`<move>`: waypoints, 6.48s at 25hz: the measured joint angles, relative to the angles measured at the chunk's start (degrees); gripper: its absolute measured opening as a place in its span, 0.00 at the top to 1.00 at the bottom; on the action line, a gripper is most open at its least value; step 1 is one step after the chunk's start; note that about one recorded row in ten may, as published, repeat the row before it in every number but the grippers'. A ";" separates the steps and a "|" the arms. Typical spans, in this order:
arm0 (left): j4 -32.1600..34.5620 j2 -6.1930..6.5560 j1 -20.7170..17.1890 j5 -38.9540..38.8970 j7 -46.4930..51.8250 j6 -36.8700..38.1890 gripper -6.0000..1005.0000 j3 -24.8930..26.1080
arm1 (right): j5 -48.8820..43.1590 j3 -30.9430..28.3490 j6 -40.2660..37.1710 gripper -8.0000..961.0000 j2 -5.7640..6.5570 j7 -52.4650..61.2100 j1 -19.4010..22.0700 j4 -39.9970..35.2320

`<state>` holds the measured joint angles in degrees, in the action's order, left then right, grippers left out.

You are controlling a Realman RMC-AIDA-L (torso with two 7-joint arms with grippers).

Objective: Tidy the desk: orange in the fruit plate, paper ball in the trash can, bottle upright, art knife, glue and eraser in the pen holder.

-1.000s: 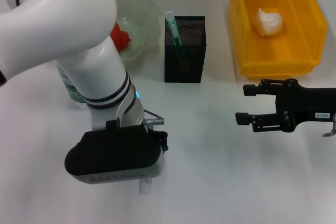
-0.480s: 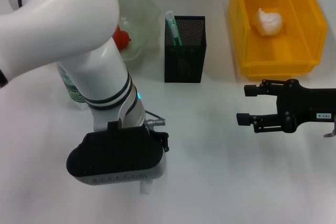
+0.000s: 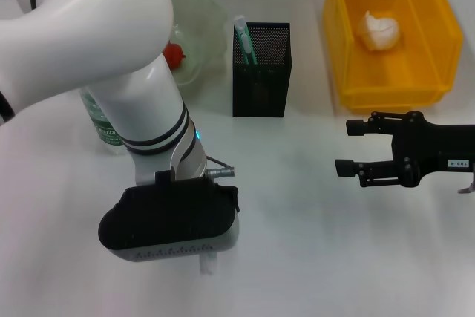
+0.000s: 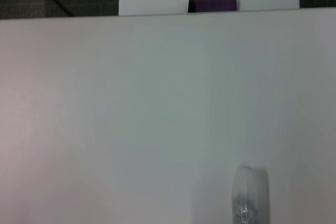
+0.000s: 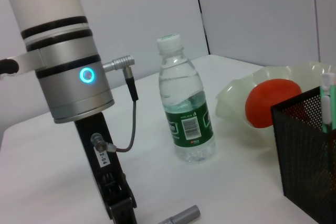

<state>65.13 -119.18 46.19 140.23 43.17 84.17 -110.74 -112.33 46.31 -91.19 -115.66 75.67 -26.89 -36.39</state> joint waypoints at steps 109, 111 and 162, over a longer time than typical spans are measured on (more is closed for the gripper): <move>-64.54 -0.08 -0.35 -72.81 -4.67 -10.21 0.80 57.92 | -4.51 -11.74 -4.80 0.16 -1.56 -1.30 0.65 0.79; -64.58 -0.09 -0.34 -72.81 -4.66 -10.64 0.79 57.92 | -4.49 -12.67 -4.58 0.16 -2.03 -2.54 0.89 0.79; -50.87 0.51 -12.35 -72.11 11.30 0.56 0.18 41.31 | -3.68 -16.38 -3.08 0.16 -2.66 -10.46 1.74 2.90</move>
<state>14.26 -118.67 33.83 68.12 54.47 84.73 -69.43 -116.00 29.93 -94.26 -118.32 65.21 -25.15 -33.49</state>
